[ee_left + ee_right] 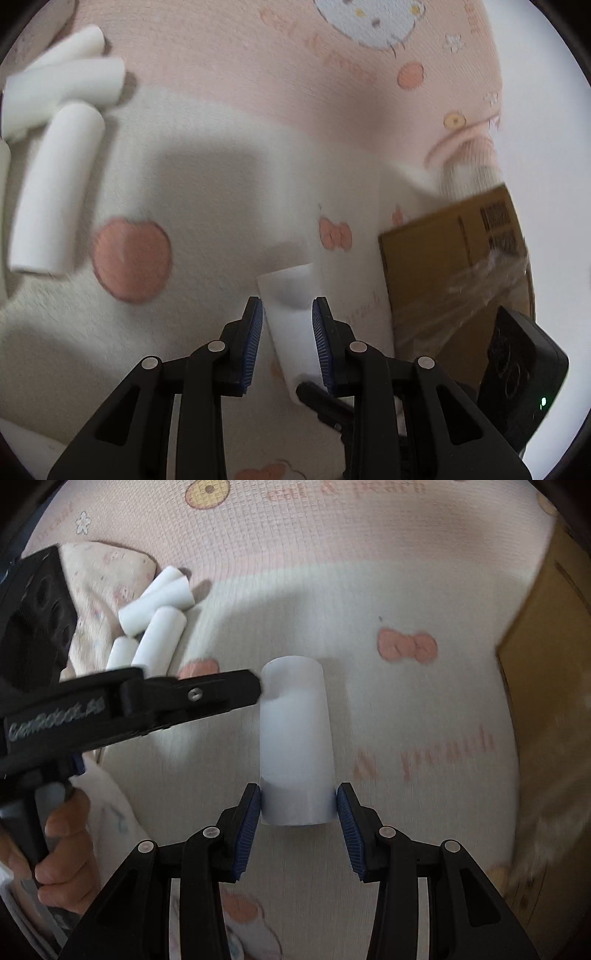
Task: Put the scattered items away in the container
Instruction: 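Close the right gripper on another white tube while the left tool steadies it, then lift and carry the white tube with the right gripper to the box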
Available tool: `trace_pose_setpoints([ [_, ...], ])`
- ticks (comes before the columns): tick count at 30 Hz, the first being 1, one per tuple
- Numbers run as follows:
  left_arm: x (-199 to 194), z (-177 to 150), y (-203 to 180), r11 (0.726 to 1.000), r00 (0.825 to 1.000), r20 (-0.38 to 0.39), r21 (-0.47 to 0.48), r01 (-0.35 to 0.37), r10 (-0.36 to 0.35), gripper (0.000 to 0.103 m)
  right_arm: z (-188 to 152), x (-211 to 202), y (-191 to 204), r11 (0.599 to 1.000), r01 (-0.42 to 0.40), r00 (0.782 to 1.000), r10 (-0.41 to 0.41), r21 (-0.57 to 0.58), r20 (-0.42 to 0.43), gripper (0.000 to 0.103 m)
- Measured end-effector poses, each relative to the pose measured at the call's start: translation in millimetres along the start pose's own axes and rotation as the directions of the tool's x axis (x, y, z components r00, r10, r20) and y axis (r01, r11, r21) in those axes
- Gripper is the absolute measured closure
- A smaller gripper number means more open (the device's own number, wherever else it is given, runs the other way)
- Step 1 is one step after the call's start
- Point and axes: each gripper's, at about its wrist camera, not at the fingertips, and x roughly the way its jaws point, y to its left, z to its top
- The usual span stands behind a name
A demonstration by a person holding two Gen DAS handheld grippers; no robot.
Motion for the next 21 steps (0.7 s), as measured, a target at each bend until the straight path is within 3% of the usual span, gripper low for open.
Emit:
trace_pose_setpoints([
  [3,10,-7,2,0.998,0.998,-0.05,-0.04,0.04,-0.042,0.072,-11,0,-1,1.0,0.003,1.0,-0.002,0.015,-0.012,0.063],
  [14,20,-11,-11,0.999,0.997,-0.079,0.046,0.0,0.003,0.071,6,10,-4,0.998,-0.02,0.999,0.023,0.063,-0.046,0.061],
  [21,25,-11,-10,1.0,0.997,-0.078,0.02,0.019,-0.018,0.069,2,16,-19,0.985,-0.089,0.995,0.093,0.147,-0.021,0.06],
])
